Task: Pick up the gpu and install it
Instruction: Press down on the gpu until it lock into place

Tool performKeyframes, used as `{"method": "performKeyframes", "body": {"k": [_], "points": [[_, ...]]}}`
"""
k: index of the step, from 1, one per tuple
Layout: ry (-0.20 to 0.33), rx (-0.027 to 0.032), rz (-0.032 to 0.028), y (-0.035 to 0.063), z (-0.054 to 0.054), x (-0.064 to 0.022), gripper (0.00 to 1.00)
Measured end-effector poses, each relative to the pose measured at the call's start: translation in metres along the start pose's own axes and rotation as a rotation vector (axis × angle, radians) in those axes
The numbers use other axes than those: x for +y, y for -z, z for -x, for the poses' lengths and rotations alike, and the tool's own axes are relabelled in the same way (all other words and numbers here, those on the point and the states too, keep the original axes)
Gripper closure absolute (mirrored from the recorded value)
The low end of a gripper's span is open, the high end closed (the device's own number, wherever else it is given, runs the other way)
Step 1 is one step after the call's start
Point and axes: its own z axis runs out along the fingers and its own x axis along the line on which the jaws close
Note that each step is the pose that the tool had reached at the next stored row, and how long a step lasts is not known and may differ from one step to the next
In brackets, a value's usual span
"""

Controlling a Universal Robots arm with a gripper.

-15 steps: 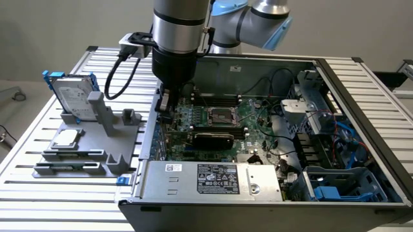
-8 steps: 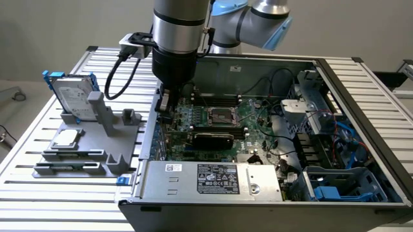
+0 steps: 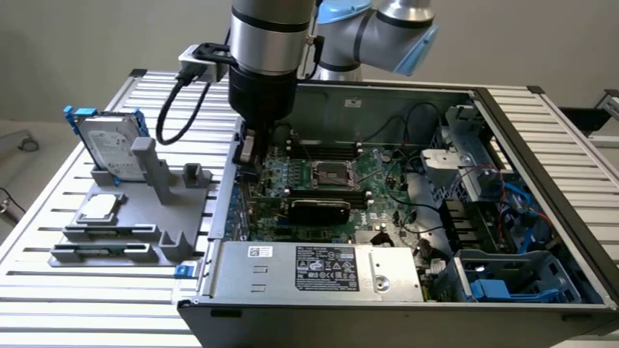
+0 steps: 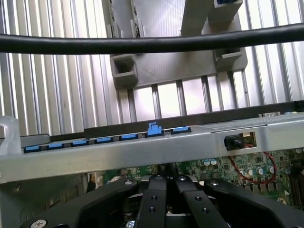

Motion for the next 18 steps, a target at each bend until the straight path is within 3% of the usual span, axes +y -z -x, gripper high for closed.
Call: {"method": "performKeyframes", "body": {"k": [4, 18], "points": [[0.0, 0.0002, 0.0002, 0.0043, 0.001, -0.0105, 0.89], [0.004, 0.0008, -0.0001, 0.0131, 0.009, -0.0651, 0.89]]}}
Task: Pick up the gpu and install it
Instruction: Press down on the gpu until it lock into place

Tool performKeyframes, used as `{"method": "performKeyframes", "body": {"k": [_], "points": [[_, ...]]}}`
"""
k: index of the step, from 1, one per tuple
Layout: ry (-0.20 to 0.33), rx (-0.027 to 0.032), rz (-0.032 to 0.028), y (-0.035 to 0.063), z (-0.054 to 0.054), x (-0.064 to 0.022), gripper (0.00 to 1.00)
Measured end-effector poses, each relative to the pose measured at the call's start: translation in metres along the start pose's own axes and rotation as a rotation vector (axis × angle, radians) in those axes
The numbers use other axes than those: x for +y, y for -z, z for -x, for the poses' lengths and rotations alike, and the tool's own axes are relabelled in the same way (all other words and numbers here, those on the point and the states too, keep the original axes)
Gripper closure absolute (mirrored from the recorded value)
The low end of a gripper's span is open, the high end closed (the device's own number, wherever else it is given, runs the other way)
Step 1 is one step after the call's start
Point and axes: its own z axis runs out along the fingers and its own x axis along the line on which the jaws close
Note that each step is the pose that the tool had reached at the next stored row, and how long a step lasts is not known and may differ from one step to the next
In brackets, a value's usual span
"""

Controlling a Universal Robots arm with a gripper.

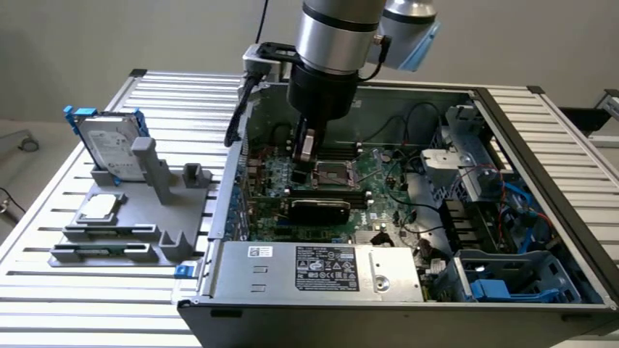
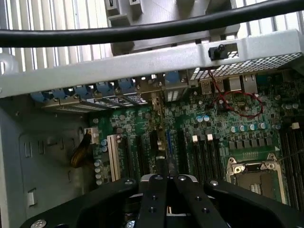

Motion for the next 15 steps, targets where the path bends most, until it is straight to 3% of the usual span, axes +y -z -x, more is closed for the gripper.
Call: {"method": "performKeyframes", "body": {"k": [15], "points": [[0.0, 0.0001, 0.0003, 0.001, 0.0008, -0.0057, 0.89]]}}
